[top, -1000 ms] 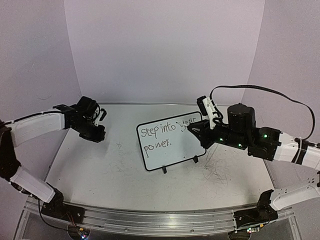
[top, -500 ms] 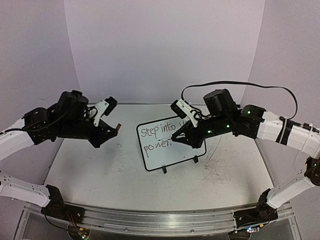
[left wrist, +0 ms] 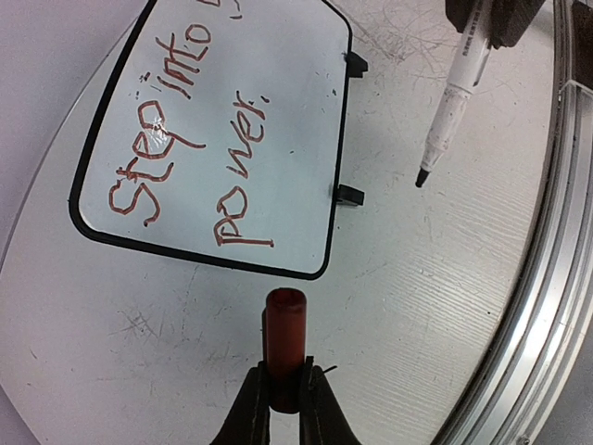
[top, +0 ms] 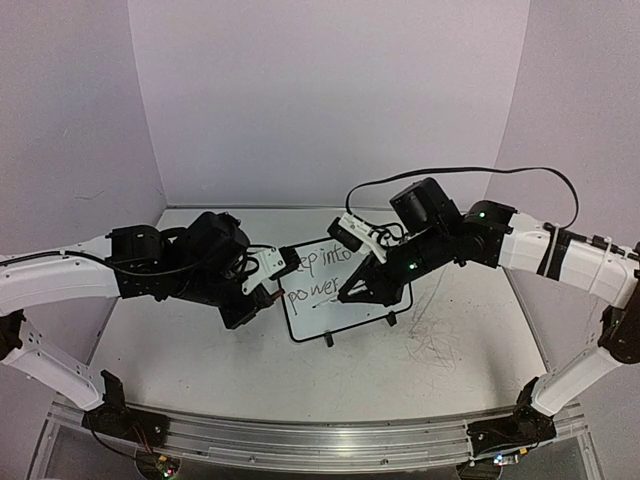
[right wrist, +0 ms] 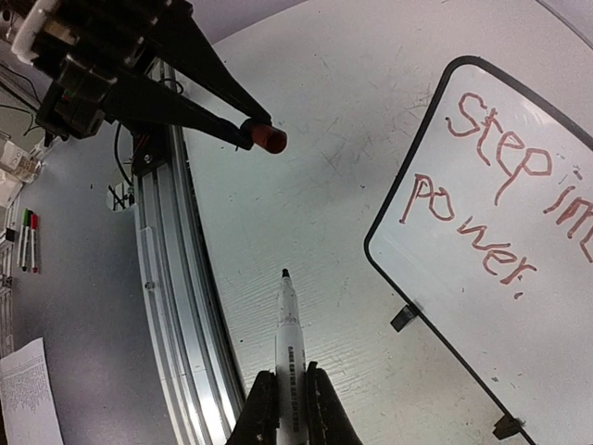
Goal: Write a sentence on the whiteboard
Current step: Insert the whiteboard marker without the cap into the pen cap.
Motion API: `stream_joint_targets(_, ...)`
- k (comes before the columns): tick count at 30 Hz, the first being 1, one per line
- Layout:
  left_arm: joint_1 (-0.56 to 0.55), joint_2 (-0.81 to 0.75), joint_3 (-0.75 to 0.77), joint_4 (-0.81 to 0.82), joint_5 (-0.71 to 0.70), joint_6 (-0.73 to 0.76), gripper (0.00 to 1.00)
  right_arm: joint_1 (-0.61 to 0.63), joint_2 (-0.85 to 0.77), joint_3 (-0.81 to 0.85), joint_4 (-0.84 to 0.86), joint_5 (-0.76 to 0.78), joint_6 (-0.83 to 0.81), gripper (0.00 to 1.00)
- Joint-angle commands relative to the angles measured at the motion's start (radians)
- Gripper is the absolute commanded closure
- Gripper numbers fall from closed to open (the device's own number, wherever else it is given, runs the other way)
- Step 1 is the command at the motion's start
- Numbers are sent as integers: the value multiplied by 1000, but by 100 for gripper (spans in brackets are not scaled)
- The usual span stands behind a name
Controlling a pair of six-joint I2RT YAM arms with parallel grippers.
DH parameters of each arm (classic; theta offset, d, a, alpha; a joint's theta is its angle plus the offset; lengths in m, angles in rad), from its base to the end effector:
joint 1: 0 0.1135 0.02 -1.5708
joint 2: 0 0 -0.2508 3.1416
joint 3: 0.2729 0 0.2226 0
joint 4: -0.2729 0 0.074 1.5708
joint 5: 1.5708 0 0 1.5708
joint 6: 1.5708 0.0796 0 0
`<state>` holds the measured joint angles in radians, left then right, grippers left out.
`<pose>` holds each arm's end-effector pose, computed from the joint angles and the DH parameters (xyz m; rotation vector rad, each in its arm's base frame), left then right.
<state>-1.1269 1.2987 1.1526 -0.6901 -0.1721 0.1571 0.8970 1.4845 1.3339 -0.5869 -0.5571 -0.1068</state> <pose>0.1307 -0.2430 0.2701 1.3757 1.9732 -0.2477 0.1693 0.2795 0.2953 -1.4083 1.9405 1.0330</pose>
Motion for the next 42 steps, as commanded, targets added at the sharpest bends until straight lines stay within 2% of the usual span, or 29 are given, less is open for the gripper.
stream_joint_targets(1,-19,-8,29,22,-29,33,100,-1,21,52,50,-57,35,100)
stream_joint_targets(4,-26,-3,24,26,-25,36,100,-2,35,70,74,-26,60,100)
stream_joint_targets(13,-42,25,21,41,-18,50,100,-1,91,129,88,-95,70,100)
stream_joint_targets(42,-62,45,24,75,-21,64,100,-1,112,101,108,-82,62,100)
